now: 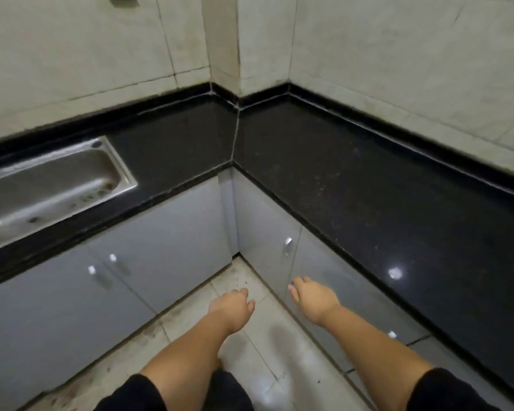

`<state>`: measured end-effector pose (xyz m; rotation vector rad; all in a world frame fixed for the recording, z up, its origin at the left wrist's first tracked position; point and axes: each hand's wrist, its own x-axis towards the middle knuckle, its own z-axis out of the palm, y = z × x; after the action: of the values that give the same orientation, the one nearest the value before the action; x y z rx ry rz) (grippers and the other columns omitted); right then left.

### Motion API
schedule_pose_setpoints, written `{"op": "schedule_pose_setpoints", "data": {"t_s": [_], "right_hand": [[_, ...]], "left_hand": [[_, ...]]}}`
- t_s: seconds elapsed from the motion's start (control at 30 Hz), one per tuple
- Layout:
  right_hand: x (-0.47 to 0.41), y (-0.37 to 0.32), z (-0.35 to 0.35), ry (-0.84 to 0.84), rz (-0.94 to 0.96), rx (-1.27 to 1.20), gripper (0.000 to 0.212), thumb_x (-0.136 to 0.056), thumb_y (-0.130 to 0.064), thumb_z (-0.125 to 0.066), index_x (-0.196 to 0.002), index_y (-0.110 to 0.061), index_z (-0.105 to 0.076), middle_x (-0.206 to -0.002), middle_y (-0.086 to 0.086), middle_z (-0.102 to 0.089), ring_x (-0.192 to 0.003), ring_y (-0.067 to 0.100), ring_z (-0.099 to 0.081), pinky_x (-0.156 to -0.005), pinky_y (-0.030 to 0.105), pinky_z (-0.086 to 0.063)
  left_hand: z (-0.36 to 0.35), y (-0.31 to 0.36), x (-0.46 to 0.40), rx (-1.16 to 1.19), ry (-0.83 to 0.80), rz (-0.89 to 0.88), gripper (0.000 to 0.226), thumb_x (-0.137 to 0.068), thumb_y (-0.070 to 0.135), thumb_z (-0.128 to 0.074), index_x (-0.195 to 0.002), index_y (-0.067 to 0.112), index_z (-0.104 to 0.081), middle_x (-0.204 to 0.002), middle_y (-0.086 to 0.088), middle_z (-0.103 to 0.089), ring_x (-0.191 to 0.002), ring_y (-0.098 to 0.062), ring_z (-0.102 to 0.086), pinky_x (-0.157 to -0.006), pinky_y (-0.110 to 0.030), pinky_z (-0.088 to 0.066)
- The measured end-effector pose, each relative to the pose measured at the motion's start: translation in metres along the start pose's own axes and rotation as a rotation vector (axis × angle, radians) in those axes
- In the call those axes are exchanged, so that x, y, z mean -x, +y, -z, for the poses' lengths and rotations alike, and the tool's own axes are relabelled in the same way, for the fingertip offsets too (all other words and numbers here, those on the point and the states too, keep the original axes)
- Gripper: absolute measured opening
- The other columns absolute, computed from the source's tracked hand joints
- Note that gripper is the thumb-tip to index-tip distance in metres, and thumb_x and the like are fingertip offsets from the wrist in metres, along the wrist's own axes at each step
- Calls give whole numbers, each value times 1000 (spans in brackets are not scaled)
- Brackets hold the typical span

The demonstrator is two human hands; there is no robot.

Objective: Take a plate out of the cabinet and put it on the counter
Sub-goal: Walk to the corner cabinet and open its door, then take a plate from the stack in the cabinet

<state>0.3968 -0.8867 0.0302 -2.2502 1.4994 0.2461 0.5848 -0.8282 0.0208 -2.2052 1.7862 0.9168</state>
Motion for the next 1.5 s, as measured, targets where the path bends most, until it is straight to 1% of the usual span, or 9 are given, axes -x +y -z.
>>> {"op": "schedule_pose_setpoints", "data": {"t_s": [0.2, 0.3, 0.43, 0.67, 0.83, 0.97, 1.2, 1.33, 1.5], "right_hand": [[-89, -16, 50, 221, -131, -41, 38, -101, -35, -30, -125, -13, -50, -122, 10, -55, -112, 29, -53, -83, 36, -46], [-131, -4, 74, 390, -164, -16, 42, -99, -32, -38, -136, -13, -46, -136, 8, -50, -124, 27, -47, -97, 38, -44], [-172, 30, 70, 307, -168, 44, 53, -101, -27, -34, -150, -8, -25, -159, 8, -23, -148, 22, -19, -121, 35, -12], [-183, 48, 48, 348, -136, 291, 52, -99, -26, -40, -144, -1, -35, -152, 16, -37, -141, 30, -35, -116, 44, -22], [-184, 46, 48, 332, -145, 326, 53, -100, -26, -33, -147, -1, -29, -155, 16, -31, -144, 30, -28, -119, 43, -19], [-183, 44, 51, 300, -176, 313, 54, -102, -27, -26, -150, -4, -20, -159, 12, -21, -148, 26, -18, -122, 40, -12], [-179, 36, 55, 341, -171, 214, 52, -102, -24, -30, -149, -3, -24, -158, 12, -24, -147, 25, -20, -122, 41, -13], [-179, 36, 54, 375, -173, 206, 52, -101, -24, -32, -148, -3, -27, -157, 13, -28, -146, 27, -24, -121, 42, -15], [-180, 35, 51, 385, -164, 195, 51, -101, -24, -33, -148, -3, -29, -157, 13, -29, -146, 26, -24, -121, 42, -15]], "left_hand": [[70, -13, -112, -99, -101, -163, 45, -97, 37, -29, -130, 10, -44, -129, -15, -58, -117, -31, -56, -95, -37, -44], [83, -4, -161, -50, -158, -207, 41, -97, 31, -34, -129, 9, -46, -128, -16, -59, -115, -32, -56, -95, -36, -44], [72, 24, -220, 89, -248, -263, 36, -95, 22, -39, -126, 5, -46, -129, -20, -56, -116, -34, -54, -101, -39, -44], [26, 72, -290, 337, -327, -171, 55, -91, 13, -47, -144, 7, -33, -148, -16, -42, -133, -31, -43, -110, -36, -35], [-5, 59, -296, 495, -349, -145, 51, -85, 12, -50, -135, 12, -39, -134, -16, -50, -121, -33, -53, -99, -37, -45], [-12, 5, -259, 611, -338, -128, 44, -78, 41, -66, -111, 20, -47, -112, -3, -56, -106, -24, -58, -84, -30, -44], [4, -152, -192, 851, 14, 295, 52, -79, 44, -68, -118, 12, -57, -89, 8, -63, -88, -17, -63, -66, -19, -47], [37, -207, -200, 1147, 281, 485, 48, -88, 22, -62, -131, 5, -50, -116, -8, -58, -107, -29, -57, -97, -47, -48], [54, -218, -218, 1249, 466, 563, 39, -89, 13, -52, -127, 8, -51, -106, -4, -51, -98, -23, -50, -94, -43, -43]]}}
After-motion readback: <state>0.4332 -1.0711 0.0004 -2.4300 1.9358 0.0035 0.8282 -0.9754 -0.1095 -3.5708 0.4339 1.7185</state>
